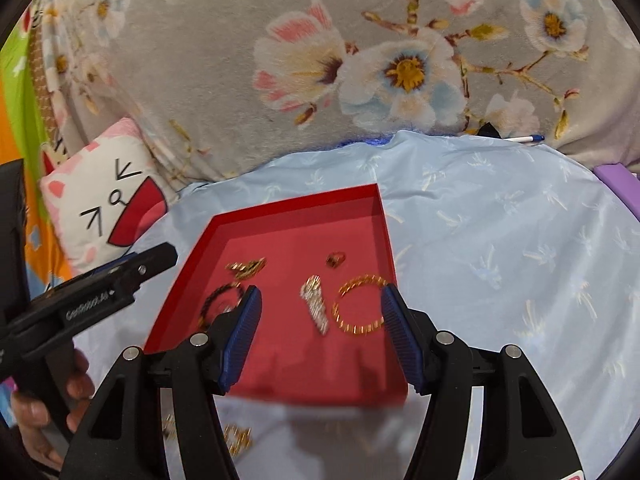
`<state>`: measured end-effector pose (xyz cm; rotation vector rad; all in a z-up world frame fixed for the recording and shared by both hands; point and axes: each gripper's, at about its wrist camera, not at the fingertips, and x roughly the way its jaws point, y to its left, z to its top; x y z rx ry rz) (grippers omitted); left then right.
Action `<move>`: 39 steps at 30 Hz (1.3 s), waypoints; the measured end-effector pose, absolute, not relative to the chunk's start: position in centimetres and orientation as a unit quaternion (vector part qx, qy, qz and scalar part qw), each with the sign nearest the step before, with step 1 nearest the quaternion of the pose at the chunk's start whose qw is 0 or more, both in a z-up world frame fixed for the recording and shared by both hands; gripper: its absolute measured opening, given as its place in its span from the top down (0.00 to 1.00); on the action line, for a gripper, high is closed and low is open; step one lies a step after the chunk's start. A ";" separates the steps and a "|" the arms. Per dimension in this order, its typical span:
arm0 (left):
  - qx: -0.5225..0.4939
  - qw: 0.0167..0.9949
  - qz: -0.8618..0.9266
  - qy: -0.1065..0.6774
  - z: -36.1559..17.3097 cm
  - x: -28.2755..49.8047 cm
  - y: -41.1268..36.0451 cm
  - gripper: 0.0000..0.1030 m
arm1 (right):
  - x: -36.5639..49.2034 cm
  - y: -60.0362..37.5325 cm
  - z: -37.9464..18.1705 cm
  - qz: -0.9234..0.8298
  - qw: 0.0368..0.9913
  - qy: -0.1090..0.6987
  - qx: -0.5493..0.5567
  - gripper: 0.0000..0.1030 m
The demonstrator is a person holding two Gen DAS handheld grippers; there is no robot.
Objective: Organize jewelry
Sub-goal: 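Open both grippers to drop the bangle and bracelet into the tray, then withdraw both grippers toward the small gold earrings, then grasp the small gold earring with the left gripper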
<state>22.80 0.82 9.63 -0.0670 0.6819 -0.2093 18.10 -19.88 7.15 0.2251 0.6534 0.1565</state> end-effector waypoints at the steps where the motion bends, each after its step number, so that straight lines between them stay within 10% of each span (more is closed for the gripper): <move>1: -0.034 0.937 -0.102 0.331 9.8 21.6 1.1 0.41 | 17.0 -19.7 7.2 0.079 0.938 0.319 0.106 0.41; 33: 0.002 0.897 -0.129 0.422 0.9 4.5 0.4 0.42 | -1.6 -16.9 0.3 0.090 0.903 0.412 0.078 0.47; 39: 0.004 0.893 -0.127 0.433 0.0 5.2 -0.7 0.60 | -1.8 -17.7 0.3 0.085 0.903 0.414 0.085 0.47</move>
